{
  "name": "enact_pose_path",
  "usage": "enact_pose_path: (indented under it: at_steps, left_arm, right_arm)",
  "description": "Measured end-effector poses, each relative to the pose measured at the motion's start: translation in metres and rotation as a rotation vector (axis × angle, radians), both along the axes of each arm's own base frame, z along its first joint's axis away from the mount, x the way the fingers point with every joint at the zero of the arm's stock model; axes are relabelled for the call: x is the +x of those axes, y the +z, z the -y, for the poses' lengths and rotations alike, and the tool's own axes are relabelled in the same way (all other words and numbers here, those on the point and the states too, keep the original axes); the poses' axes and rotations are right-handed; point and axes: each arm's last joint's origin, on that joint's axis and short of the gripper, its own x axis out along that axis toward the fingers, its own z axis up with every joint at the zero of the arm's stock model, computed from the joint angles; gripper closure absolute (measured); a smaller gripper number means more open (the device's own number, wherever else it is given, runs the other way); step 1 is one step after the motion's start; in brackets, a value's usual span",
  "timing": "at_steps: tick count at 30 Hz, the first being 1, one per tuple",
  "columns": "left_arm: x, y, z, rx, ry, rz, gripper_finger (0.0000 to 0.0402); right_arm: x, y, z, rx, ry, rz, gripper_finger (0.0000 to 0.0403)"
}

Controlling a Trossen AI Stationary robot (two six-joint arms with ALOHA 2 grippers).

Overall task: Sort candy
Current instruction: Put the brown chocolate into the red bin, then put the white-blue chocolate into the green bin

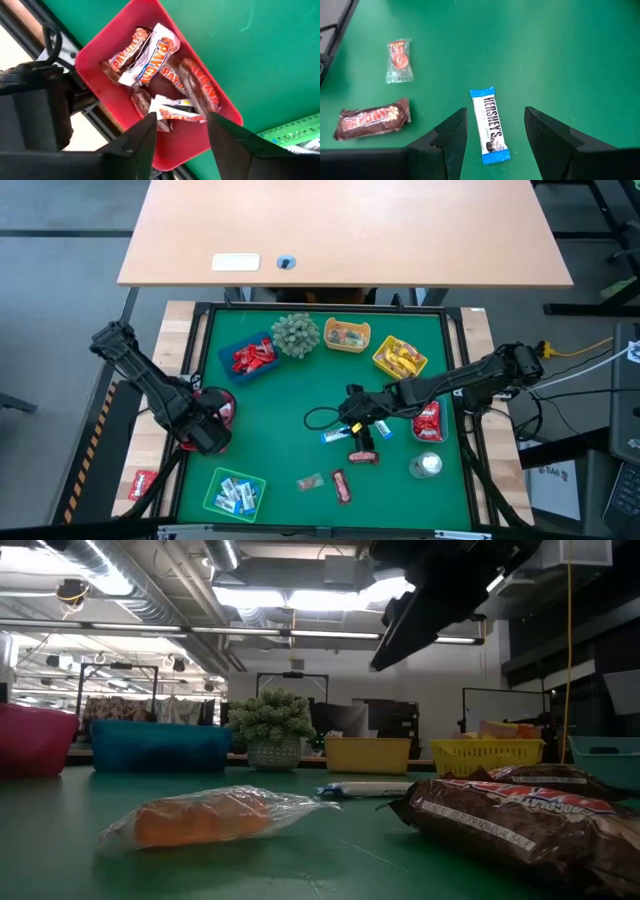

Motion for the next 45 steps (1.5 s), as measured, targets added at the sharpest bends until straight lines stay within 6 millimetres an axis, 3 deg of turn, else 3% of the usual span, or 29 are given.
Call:
enact_pose_path:
  at_steps: [5, 13, 17, 27, 38, 45]
  left_arm:
    - [0.008, -0.001, 0.004, 0.000, -0.005, 0.115, 0.0233]
    - [0.034, 0.005, 0.013, 0.119, -0.044, 0.539, 0.0233]
    - [0.043, 0.010, 0.018, 0.144, -0.094, 0.660, 0.0233]
    - [0.046, 0.012, 0.021, 0.139, -0.121, 0.702, 0.0233]
    - [0.054, 0.007, 0.025, 0.270, -0.210, 0.711, 0.0233]
    - [0.068, -0.008, 0.036, 0.345, -0.319, 0.677, 0.0233]
  right_arm:
    - [0.007, -0.017, -0.002, -0.024, 0.019, -0.033, 0.0207]
    - [0.022, -0.059, -0.005, -0.061, 0.042, -0.117, 0.0207]
    - [0.024, -0.073, -0.006, -0.097, 0.081, -0.155, 0.0207]
    - [0.027, -0.092, -0.006, -0.108, 0.087, -0.205, 0.0209]
    - [0.027, -0.092, -0.007, -0.080, 0.108, -0.211, 0.0300]
    - [0.026, -0.092, -0.007, -0.077, 0.108, -0.213, 0.0296]
